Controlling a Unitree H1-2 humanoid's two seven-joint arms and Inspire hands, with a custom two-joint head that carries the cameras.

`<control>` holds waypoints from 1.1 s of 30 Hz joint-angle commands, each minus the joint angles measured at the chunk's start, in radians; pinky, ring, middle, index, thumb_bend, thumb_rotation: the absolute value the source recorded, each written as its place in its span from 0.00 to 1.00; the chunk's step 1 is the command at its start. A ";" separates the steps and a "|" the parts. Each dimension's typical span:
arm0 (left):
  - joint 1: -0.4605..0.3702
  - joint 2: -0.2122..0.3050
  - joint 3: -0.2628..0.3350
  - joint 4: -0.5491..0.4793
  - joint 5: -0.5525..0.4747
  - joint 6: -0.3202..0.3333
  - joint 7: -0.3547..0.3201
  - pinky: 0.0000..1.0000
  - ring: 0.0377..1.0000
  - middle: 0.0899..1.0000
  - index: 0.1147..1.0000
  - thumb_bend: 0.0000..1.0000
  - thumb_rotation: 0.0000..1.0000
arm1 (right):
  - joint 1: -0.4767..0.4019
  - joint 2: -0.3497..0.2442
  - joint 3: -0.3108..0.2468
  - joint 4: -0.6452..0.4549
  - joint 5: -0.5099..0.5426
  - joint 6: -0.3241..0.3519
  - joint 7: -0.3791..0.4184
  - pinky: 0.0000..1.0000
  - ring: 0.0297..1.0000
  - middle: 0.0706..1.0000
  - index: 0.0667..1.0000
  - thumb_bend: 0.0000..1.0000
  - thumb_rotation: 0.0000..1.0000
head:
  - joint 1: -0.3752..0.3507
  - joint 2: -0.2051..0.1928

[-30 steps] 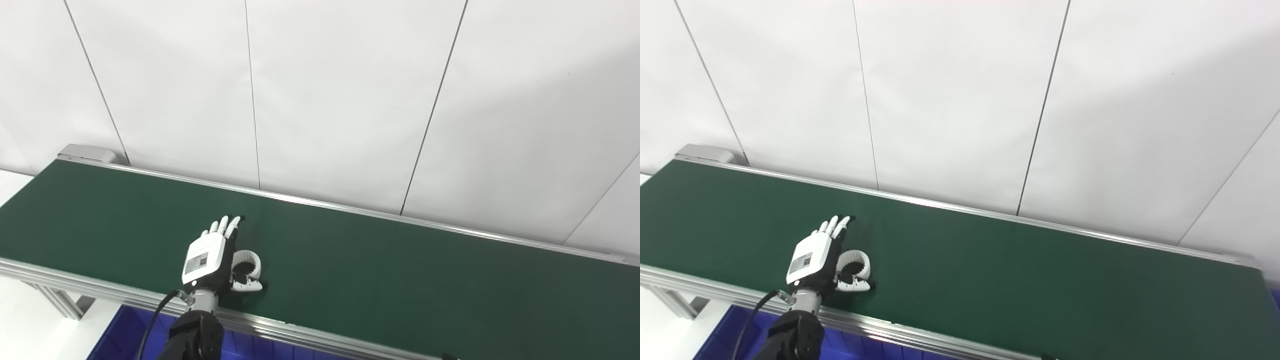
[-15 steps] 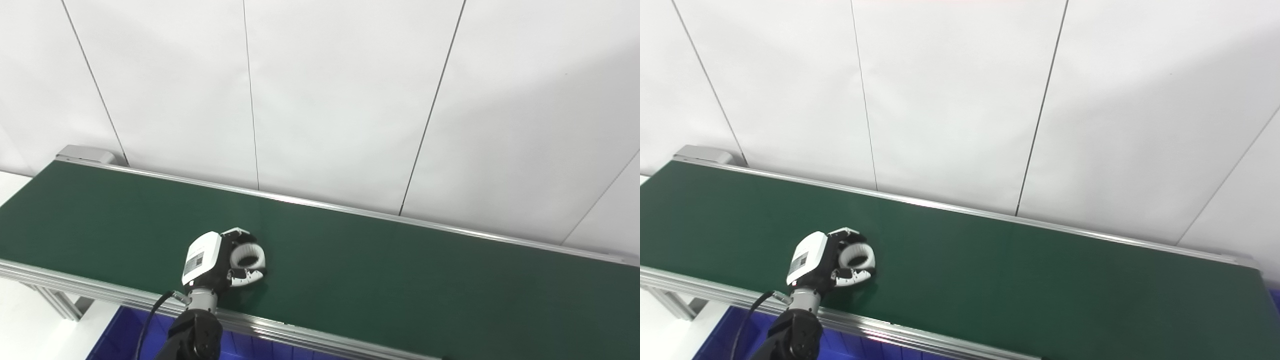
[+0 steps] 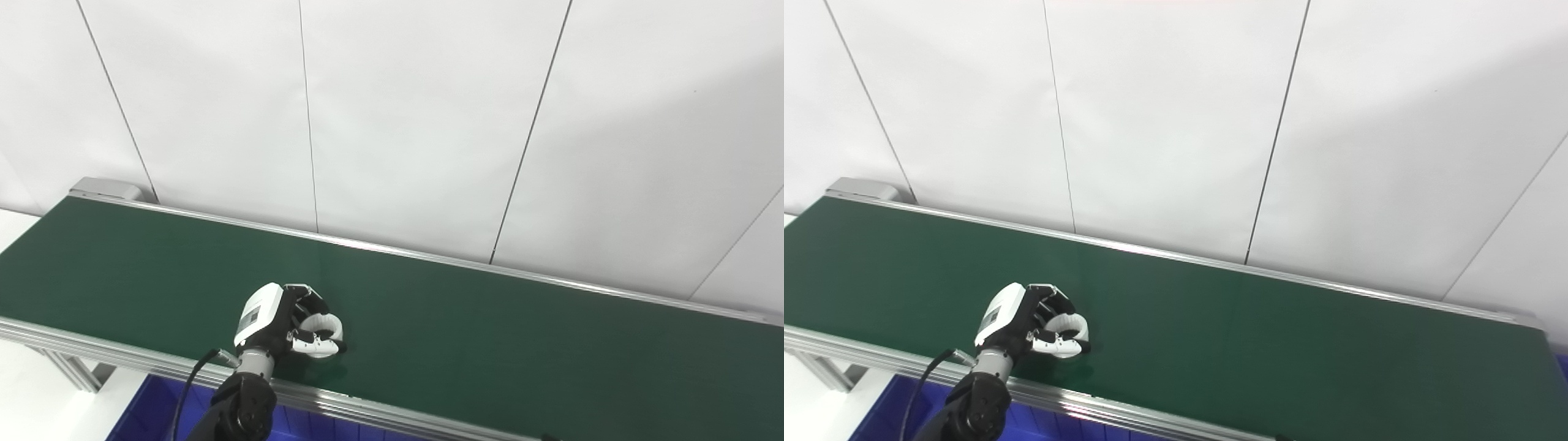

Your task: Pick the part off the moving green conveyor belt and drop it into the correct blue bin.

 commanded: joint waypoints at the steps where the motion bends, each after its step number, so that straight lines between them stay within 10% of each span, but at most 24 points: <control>1: 0.015 0.000 0.017 -0.049 -0.019 -0.050 0.035 0.37 0.40 0.44 0.45 0.50 0.00 | 0.005 0.007 -0.002 -0.039 -0.008 -0.053 -0.014 0.64 0.72 0.75 0.80 0.69 0.18 | -0.005 0.005; 9: 0.142 -0.013 0.032 -0.240 -0.042 -0.284 0.132 0.39 0.42 0.45 0.42 0.50 0.00 | 0.017 0.022 -0.017 -0.065 -0.029 -0.052 -0.001 0.63 0.71 0.74 0.79 0.69 0.20 | -0.038 0.055; 33: 0.418 -0.031 -0.057 -0.306 -0.079 -0.462 0.031 0.45 0.45 0.47 0.40 0.50 0.00 | 0.046 0.098 -0.068 -0.153 -0.076 -0.036 0.053 0.71 0.76 0.78 0.84 0.64 0.34 | -0.242 0.337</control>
